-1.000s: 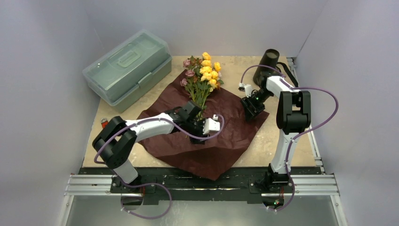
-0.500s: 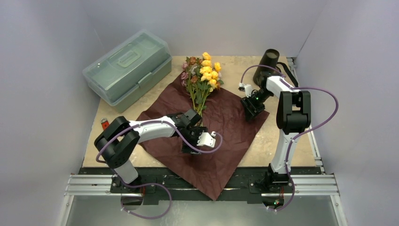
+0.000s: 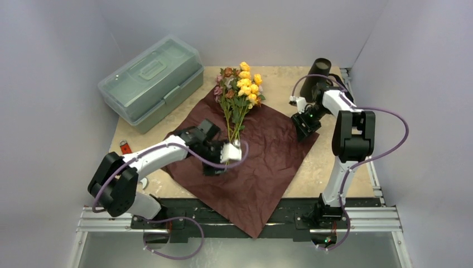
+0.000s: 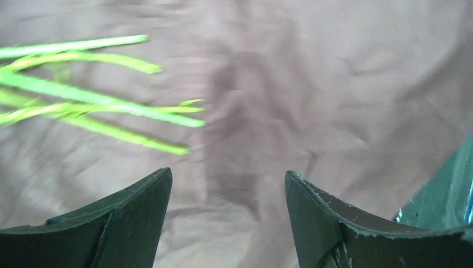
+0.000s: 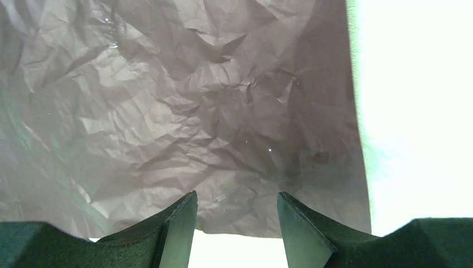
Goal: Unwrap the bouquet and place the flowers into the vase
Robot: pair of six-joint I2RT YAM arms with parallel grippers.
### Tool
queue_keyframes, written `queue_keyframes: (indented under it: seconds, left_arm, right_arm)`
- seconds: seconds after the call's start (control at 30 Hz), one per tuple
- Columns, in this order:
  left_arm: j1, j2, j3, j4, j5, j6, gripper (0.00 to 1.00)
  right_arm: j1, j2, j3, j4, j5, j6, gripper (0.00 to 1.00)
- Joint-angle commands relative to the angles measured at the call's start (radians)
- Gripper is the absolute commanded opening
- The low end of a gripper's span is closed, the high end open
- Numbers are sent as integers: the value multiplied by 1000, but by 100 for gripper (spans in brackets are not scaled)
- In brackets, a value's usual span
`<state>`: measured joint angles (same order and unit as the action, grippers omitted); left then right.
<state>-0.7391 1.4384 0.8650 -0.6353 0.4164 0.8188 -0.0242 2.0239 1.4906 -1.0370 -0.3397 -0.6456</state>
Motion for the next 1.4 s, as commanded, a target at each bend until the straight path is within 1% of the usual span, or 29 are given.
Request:
queue_keyframes:
  seconds: [0.0,0.03,0.1,0.17,0.27,0.3,0.37,0.43,0.47,0.67,1.0,1.13,1.3,1.37]
  left_arm:
    - [211,8,155,130,132,-301,72]
    - [269,23,186,173,136,-387,71]
    - [322,51,230,288,89,-561,69]
    - [345,76,259,392,-33,-728,72]
    - [370,119,292,479,-100,-918,73]
    - [370,135,296,519,-158,-996,72]
    - [370,184,338,523,-257,-1126,68]
    - [370,261,392,478,-347,-1233,67]
    - [370,285,409,474,-366,-1261,66]
    - [360,410,472,502,-377,-1349,64]
    - [343,575,558,521,-413,-1368,61]
    - [329,627,594,521,-467,-1355,60]
    - [296,666,614,501,-594,-1322,59]
    - [295,674,618,479,-615,-1324,56]
  right_arm:
    - [-2,-136,65,-7,-61,9,59]
    - [-1,-156,82,-10,-82,25,59]
    - [0,-178,122,-10,-123,63,60]
    - [0,-191,163,2,-165,101,60]
    - [0,-195,224,10,-230,161,62]
    - [-1,-195,240,13,-244,178,62]
    - [0,-200,273,23,-271,212,64]
    - [0,-211,290,44,-288,241,65]
    - [0,-215,294,58,-293,262,65]
    - [0,-224,299,74,-324,320,67]
    - [0,-240,265,56,-318,303,68]
    - [0,-228,276,43,-316,299,68]
    - [0,-228,263,38,-309,286,68]
    - [0,-228,258,36,-304,277,68]
